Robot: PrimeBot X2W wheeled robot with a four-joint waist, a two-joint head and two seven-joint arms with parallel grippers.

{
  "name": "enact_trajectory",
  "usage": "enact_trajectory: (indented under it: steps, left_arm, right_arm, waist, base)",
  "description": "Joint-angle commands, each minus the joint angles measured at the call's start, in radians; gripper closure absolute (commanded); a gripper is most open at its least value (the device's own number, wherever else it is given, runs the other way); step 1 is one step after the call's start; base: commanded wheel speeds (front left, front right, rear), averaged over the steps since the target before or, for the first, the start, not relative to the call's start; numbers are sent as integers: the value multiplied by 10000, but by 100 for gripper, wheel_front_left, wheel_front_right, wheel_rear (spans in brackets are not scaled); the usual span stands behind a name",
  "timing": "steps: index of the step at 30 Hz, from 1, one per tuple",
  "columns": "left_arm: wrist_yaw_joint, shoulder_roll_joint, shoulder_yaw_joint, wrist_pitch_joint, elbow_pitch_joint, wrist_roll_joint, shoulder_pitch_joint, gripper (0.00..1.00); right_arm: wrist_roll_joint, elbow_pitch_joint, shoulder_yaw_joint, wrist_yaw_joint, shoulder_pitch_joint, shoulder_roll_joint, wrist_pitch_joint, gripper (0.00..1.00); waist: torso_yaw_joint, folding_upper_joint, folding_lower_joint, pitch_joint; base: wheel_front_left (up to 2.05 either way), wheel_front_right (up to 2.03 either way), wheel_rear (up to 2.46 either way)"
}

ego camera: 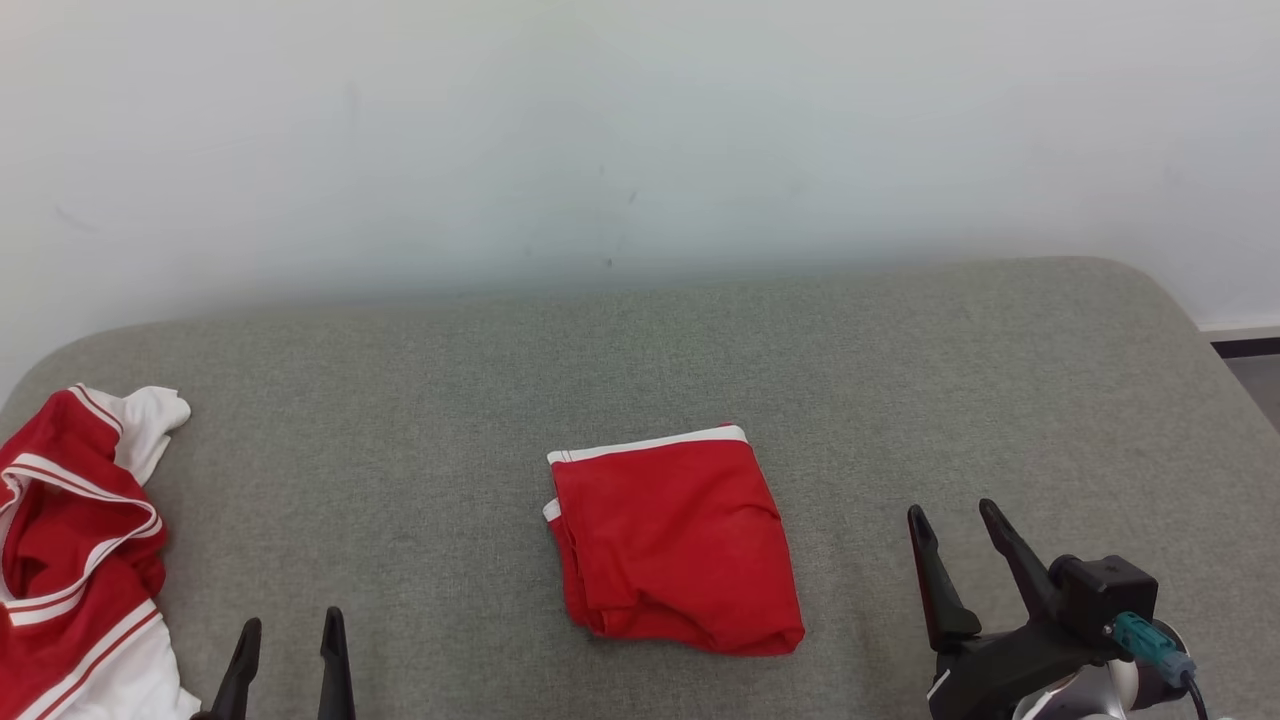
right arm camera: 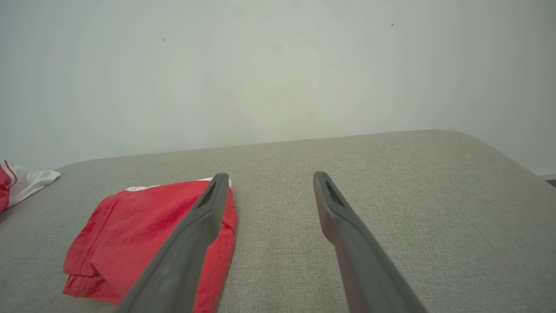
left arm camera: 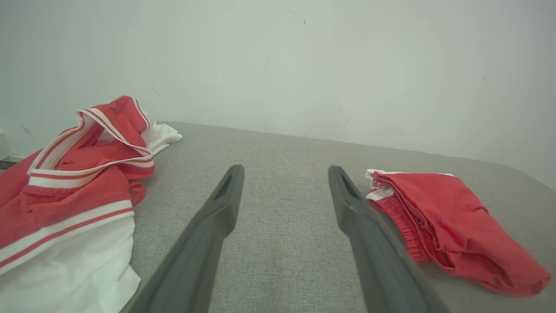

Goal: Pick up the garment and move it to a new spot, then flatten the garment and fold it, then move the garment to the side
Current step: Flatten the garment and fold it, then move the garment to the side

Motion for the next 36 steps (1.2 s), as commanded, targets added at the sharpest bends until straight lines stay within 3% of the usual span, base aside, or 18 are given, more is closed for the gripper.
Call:
enact_trajectory:
  steps: [1,20,28,36]
  left_arm:
    - [2,8,46,-10,-66,17,76,0]
    - [20,7,-165,-10,-13,195,-364,0]
    - [130,8,-564,-9,-22,-8,-304,0]
    - [114,5,-723,-9,50,-86,-481,0]
  right_arm:
    - [58,72,63,-24,62,-64,-69,0]
    - [346,543,415,-24,-321,-92,81,0]
    - [1214,1578,902,-24,-1601,-438,2077,0]
    - [1784,3592,200,-24,-2942,-164,4081,0]
  waist:
    - [-10,0,1,-25]
    - [151,0,1,62]
    - [869,0,1,286]
    - [1897,0,1,734]
  base:
    - [0,0,0]
    - [0,0,0]
    - [0,0,0]
    - [0,0,0]
